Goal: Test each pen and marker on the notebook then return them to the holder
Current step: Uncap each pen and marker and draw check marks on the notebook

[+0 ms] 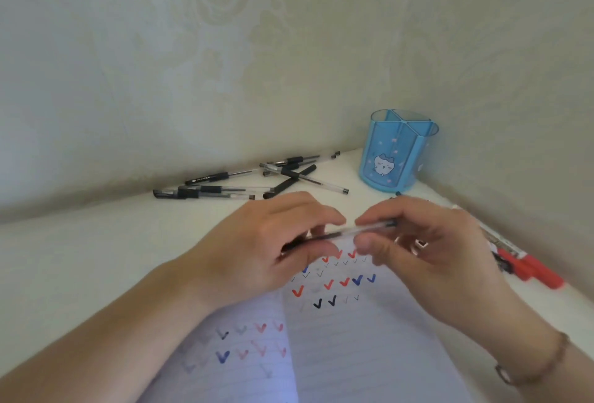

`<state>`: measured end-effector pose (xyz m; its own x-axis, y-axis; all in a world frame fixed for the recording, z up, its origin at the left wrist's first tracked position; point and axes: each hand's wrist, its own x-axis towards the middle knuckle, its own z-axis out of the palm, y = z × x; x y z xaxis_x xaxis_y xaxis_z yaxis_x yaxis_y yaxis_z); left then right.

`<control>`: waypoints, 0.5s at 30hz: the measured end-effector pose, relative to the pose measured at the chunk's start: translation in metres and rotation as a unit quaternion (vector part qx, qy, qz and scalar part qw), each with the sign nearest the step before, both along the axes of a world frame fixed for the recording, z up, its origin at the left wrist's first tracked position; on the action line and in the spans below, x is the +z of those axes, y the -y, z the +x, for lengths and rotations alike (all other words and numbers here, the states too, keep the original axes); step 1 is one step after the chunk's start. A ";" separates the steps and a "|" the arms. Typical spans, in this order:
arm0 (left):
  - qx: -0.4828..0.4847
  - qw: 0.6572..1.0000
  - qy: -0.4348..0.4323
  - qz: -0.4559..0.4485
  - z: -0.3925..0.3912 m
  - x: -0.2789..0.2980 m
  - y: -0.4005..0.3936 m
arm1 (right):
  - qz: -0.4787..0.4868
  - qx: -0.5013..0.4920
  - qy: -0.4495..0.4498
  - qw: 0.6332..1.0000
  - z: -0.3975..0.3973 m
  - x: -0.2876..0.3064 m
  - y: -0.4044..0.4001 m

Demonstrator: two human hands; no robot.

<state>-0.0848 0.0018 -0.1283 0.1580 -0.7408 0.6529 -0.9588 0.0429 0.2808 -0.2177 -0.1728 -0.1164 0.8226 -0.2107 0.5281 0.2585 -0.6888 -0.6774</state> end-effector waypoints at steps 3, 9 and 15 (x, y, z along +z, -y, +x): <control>0.029 0.999 -0.039 0.005 0.002 0.002 0.001 | 0.174 0.024 0.046 0.983 -0.002 0.005 0.005; -0.043 0.994 -0.068 0.077 -0.013 0.002 0.005 | 0.271 0.145 -0.022 0.951 0.006 -0.008 -0.011; -0.098 0.977 -0.141 0.125 -0.013 0.004 0.002 | 0.247 0.192 -0.047 0.949 0.004 -0.011 -0.010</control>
